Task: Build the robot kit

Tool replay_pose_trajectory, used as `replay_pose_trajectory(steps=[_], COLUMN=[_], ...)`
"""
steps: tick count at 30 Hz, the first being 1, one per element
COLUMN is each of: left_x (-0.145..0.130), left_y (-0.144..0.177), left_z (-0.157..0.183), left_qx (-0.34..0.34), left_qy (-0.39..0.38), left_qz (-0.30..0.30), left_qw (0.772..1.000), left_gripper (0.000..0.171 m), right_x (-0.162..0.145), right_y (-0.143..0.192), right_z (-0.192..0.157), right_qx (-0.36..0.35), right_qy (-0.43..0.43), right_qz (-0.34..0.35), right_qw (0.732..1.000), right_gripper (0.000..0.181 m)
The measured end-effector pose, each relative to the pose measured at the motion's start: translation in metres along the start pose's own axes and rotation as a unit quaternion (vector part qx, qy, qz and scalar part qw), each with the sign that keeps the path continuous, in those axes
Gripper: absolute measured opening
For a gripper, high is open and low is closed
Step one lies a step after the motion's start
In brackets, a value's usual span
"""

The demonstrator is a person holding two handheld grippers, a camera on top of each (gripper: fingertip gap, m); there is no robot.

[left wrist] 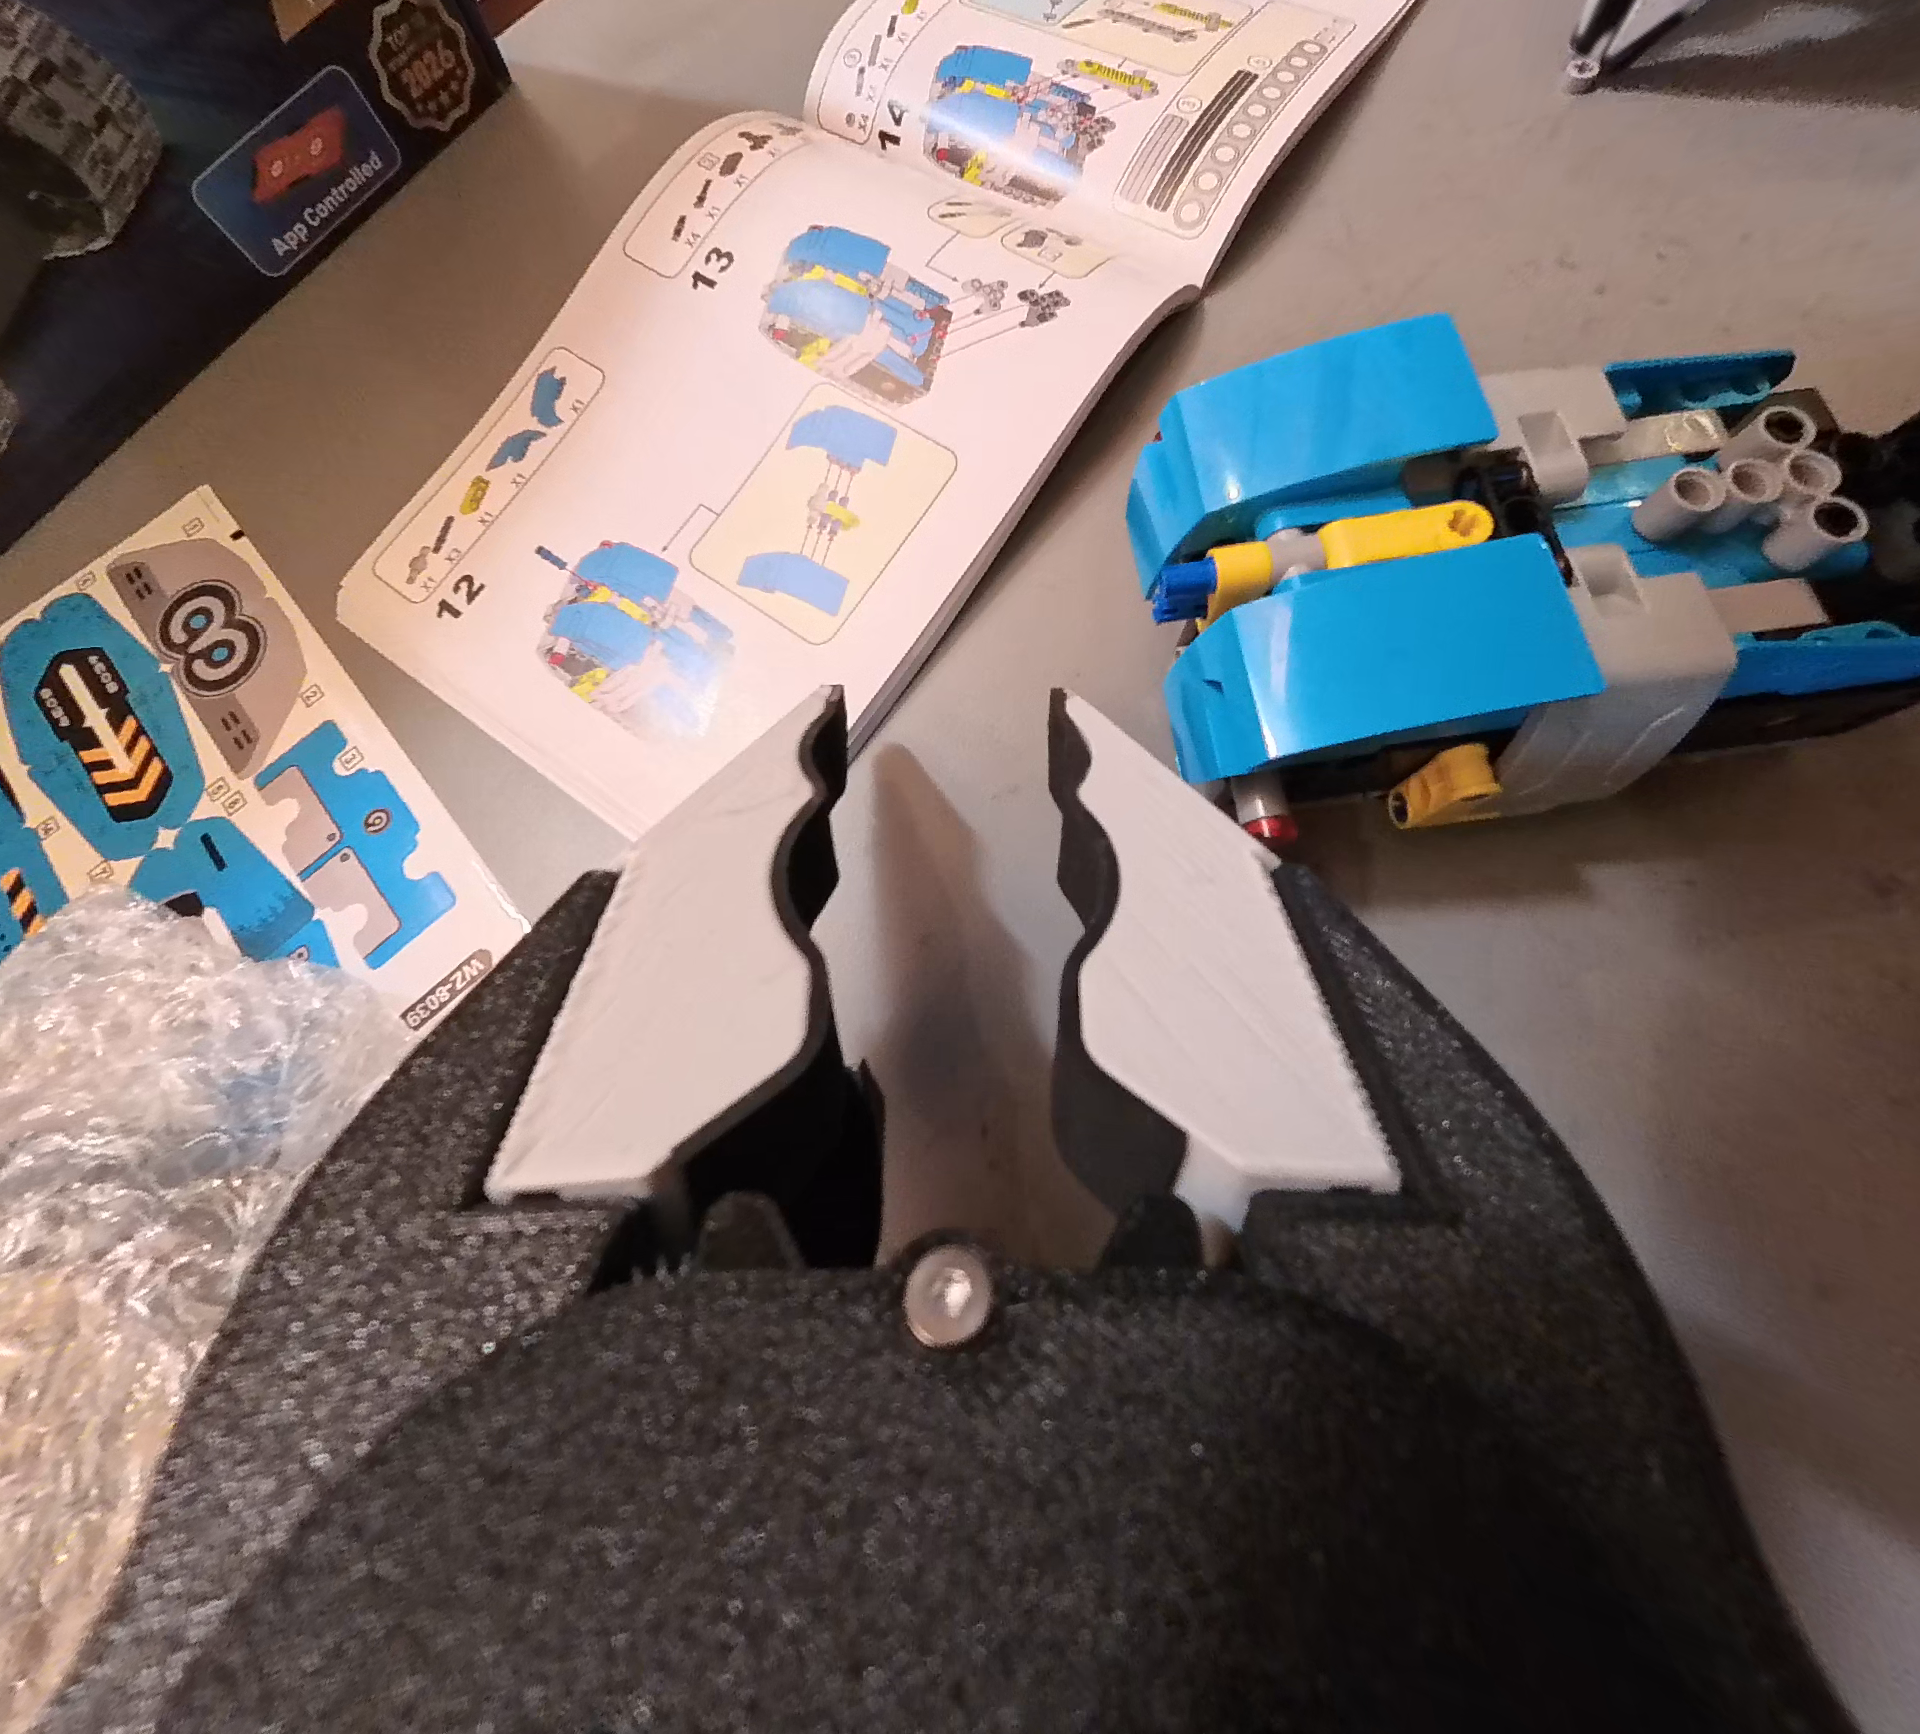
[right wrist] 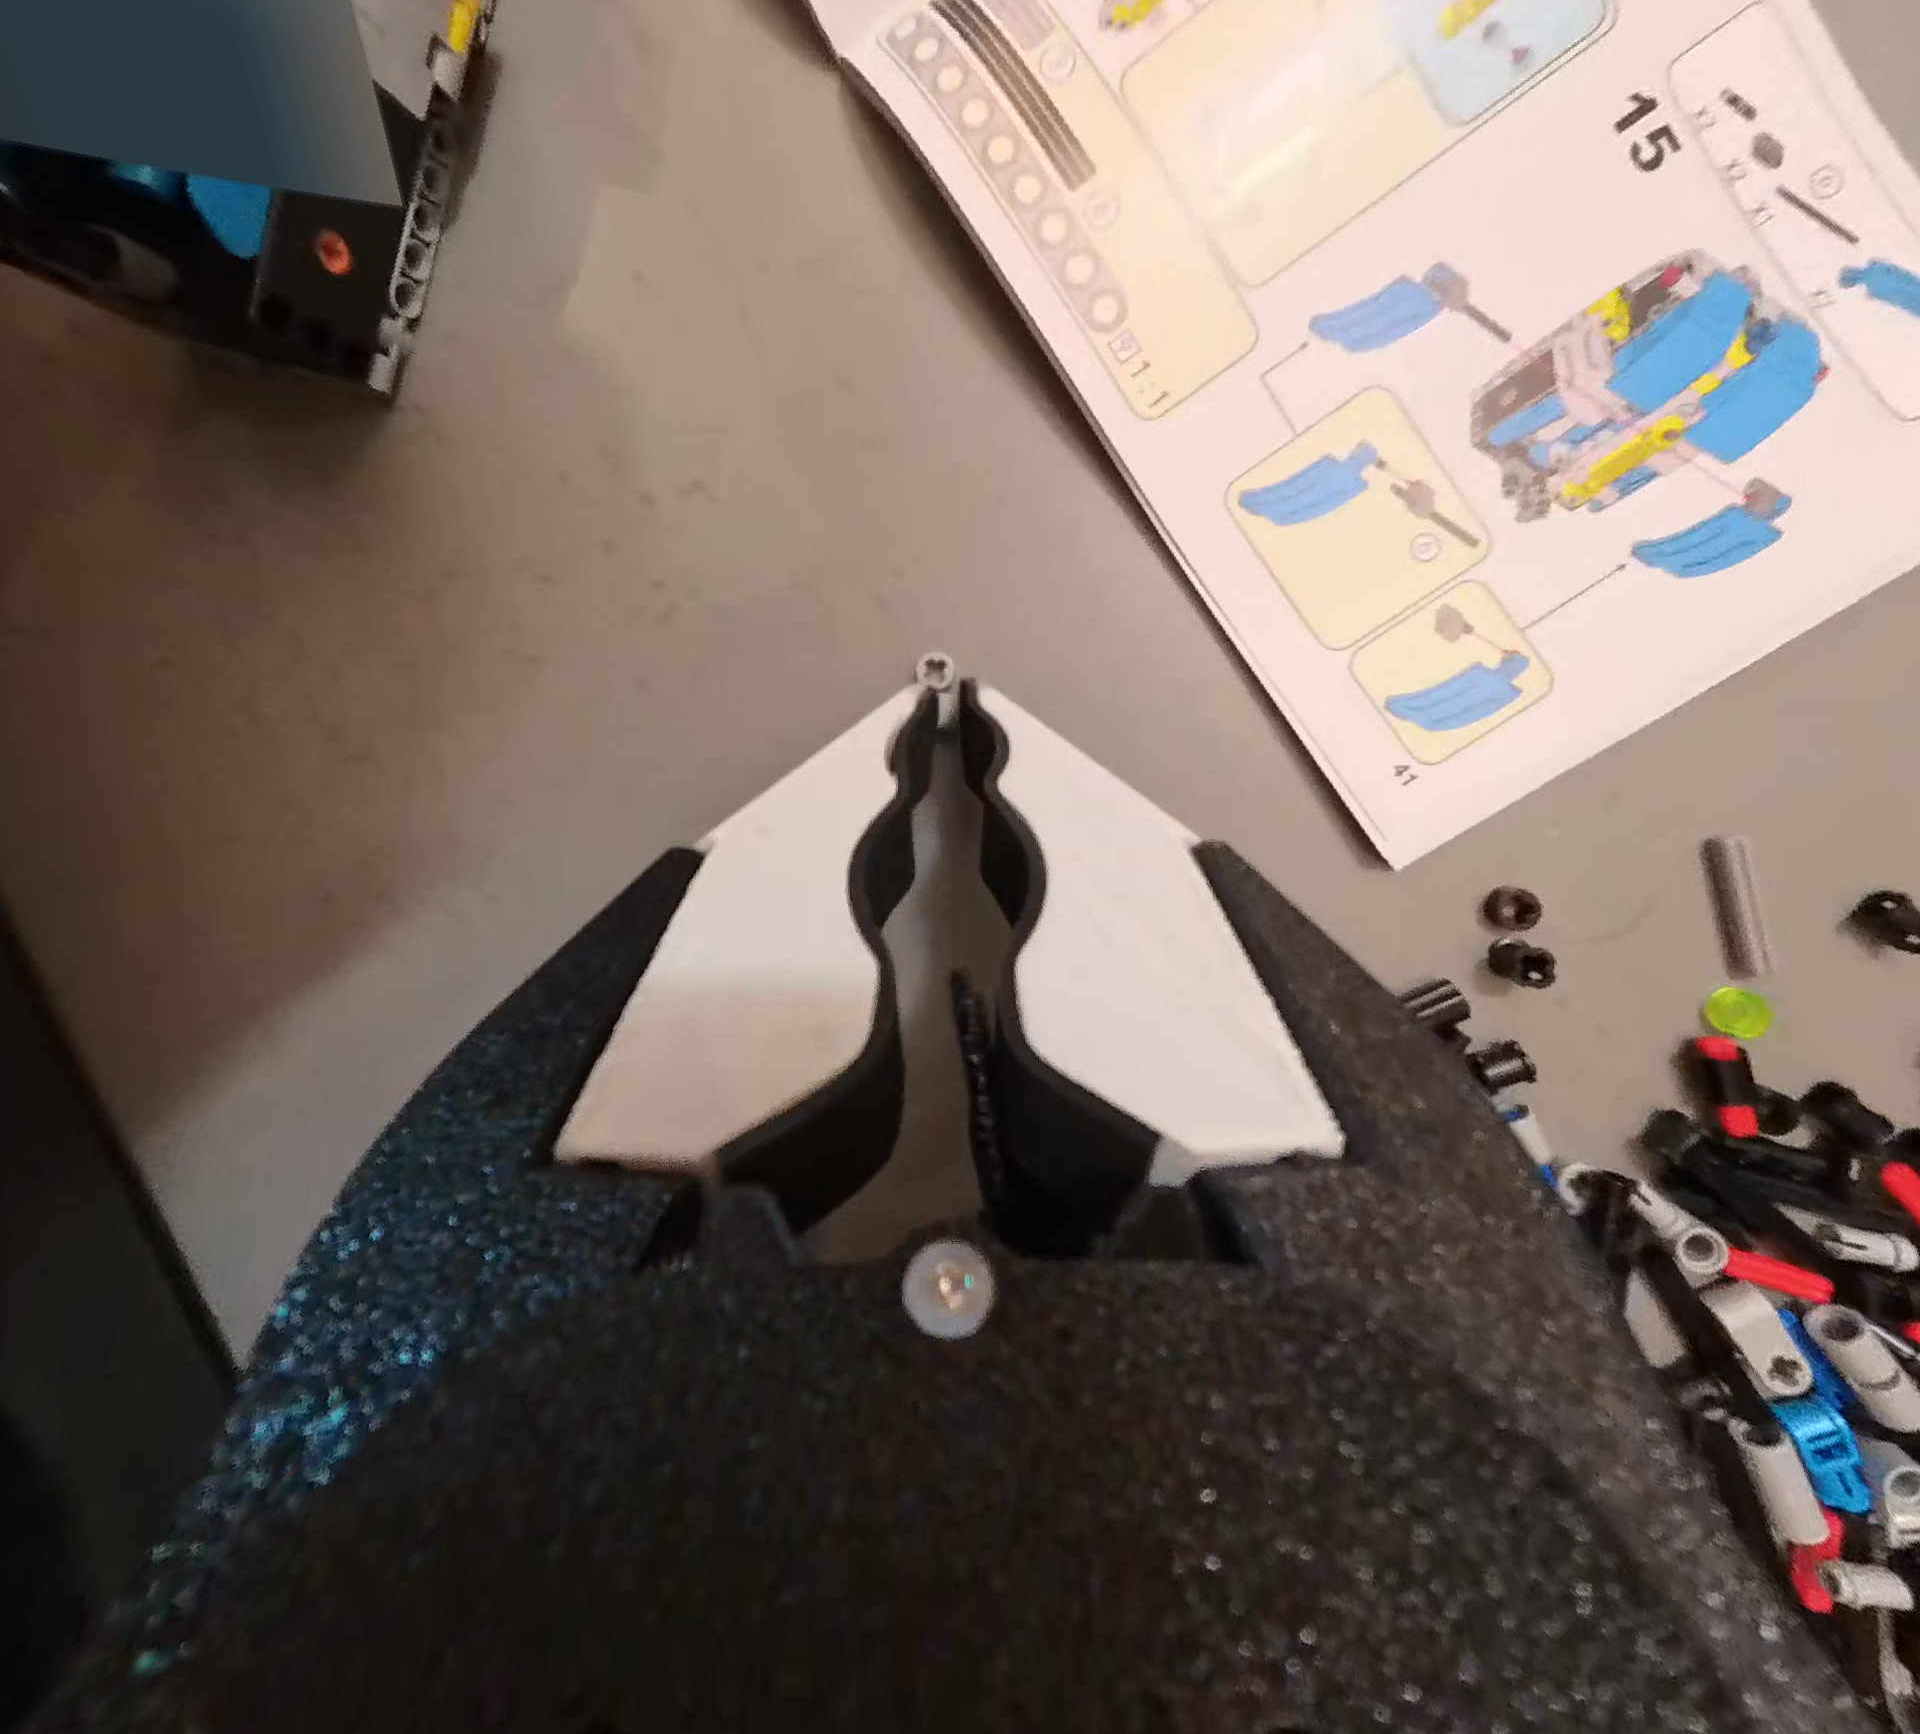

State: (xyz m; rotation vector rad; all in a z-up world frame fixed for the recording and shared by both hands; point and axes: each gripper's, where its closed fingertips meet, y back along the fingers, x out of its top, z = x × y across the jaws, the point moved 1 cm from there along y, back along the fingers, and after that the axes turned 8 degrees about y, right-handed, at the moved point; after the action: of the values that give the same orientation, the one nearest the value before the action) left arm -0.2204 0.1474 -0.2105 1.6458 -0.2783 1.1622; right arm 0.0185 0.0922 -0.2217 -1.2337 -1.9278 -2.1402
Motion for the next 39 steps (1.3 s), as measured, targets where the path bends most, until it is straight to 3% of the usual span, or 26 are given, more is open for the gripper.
replay_pose_trajectory(steps=[6, 8, 12, 14, 16, 19, 22, 27, 39], left_x=[0.0, 0.0, 0.0, 0.0, 0.0, 0.0, 0.0, 0.0, 0.0], left_y=[0.0, 0.0, 0.0, 0.0, 0.0, 0.0, 0.0, 0.0, 0.0], left_z=[0.0, 0.0, 0.0, 0.0, 0.0, 0.0, 0.0, 0.0, 0.0], left_qx=[0.0, 0.0, 0.0, 0.0, 0.0, 0.0, 0.0, 0.0, 0.0], left_qy=[0.0, 0.0, 0.0, 0.0, 0.0, -0.001, -0.001, -0.002, -0.002], left_qz=[-0.001, -0.001, -0.001, -0.001, -0.002, -0.002, -0.002, -0.001, -0.001], left_qw=[1.0, 1.0, 1.0, 1.0, 1.0, 1.0, 1.0, 1.0, 1.0], left_gripper=[0.039, 0.039, 0.039, 0.039, 0.039, 0.039, 0.039, 0.039, 0.039], right_x=[-0.003, -0.003, -0.003, -0.008, -0.026, -0.054, -0.099, -0.122, -0.124], right_y=[0.0, 0.001, 0.017, 0.034, 0.059, 0.087, 0.106, 0.11, 0.101], right_z=[-0.002, 0.0, 0.021, 0.056, 0.106, 0.147, 0.179, 0.195, 0.194], right_qx=[0.007, 0.01, -0.03, -0.108, -0.237, -0.338, -0.411, -0.41, -0.383], right_qy=[-0.002, -0.008, -0.026, -0.069, -0.13, -0.19, -0.272, -0.35, -0.367], right_qz=[-0.005, -0.002, 0.02, 0.033, 0.024, 0.019, -0.041, -0.027, -0.025], right_qw=[1.0, 1.0, 0.999, 0.991, 0.963, 0.922, 0.869, 0.842, 0.847], right_gripper=[0.005, 0.013, 0.018, 0.018, 0.018, 0.017, 0.018, 0.018, 0.015])
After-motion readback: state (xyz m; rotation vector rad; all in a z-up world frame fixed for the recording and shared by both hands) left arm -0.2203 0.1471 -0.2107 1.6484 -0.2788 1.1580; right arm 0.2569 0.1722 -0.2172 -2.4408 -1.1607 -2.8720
